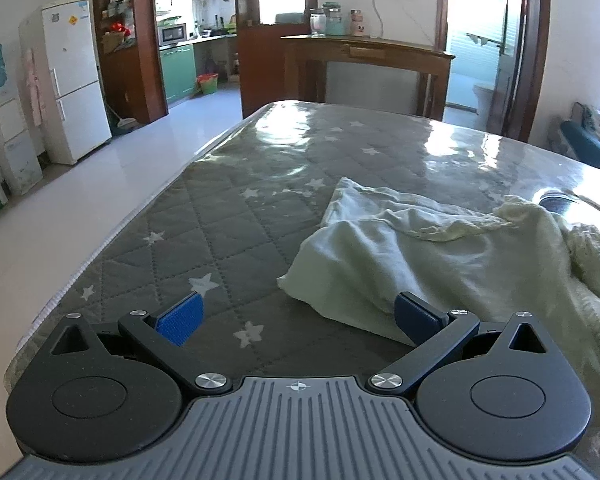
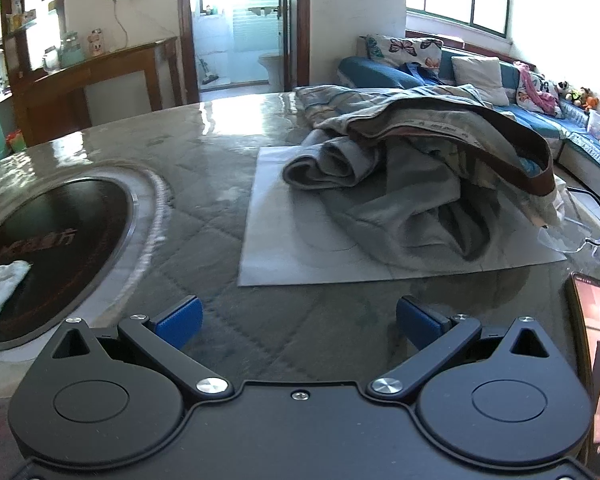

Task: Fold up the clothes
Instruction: 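Move both tools over the pale green shirt beside the cooktop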

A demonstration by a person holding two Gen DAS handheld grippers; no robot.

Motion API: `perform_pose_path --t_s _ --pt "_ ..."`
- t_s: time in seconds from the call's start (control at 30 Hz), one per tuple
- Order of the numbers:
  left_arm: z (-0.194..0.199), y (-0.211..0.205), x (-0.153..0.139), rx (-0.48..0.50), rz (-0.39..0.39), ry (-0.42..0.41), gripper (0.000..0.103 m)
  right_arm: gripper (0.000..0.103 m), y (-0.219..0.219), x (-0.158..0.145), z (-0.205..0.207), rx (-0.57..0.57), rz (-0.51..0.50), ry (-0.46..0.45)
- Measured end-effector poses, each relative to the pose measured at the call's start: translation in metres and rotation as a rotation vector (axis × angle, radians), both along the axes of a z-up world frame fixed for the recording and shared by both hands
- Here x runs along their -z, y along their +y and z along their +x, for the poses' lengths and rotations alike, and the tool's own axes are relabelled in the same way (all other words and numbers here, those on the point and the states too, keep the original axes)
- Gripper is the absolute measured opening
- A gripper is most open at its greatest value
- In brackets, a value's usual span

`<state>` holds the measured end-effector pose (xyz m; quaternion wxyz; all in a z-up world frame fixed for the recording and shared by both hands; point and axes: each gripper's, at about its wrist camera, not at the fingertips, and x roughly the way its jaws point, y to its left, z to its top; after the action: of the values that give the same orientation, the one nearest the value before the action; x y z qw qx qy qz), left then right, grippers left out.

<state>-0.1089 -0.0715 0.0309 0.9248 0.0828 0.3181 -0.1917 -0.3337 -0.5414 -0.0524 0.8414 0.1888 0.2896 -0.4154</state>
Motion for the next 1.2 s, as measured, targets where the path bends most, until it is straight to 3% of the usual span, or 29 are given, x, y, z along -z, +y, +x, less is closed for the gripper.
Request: perform_pose_path --t_s 0.47,0.87,1.2 --pt "-0.014 -0.008 -0.012 0.064 -0.007 -0.002 0.103 0.103 0.058 -0.034 0.013 -0.168 -0.009 -0.092" --pt "-0.023 -0.020 -0.016 0.121 0.002 -0.004 0.103 0.103 0.113 -0.055 0.045 -0.394 -0.068 -0.077" --pt "-0.027 -0.028 -0.020 0.163 -0.002 -0.023 0.103 0.103 0.156 -0.081 0.074 -0.579 -0.043 -0.147"
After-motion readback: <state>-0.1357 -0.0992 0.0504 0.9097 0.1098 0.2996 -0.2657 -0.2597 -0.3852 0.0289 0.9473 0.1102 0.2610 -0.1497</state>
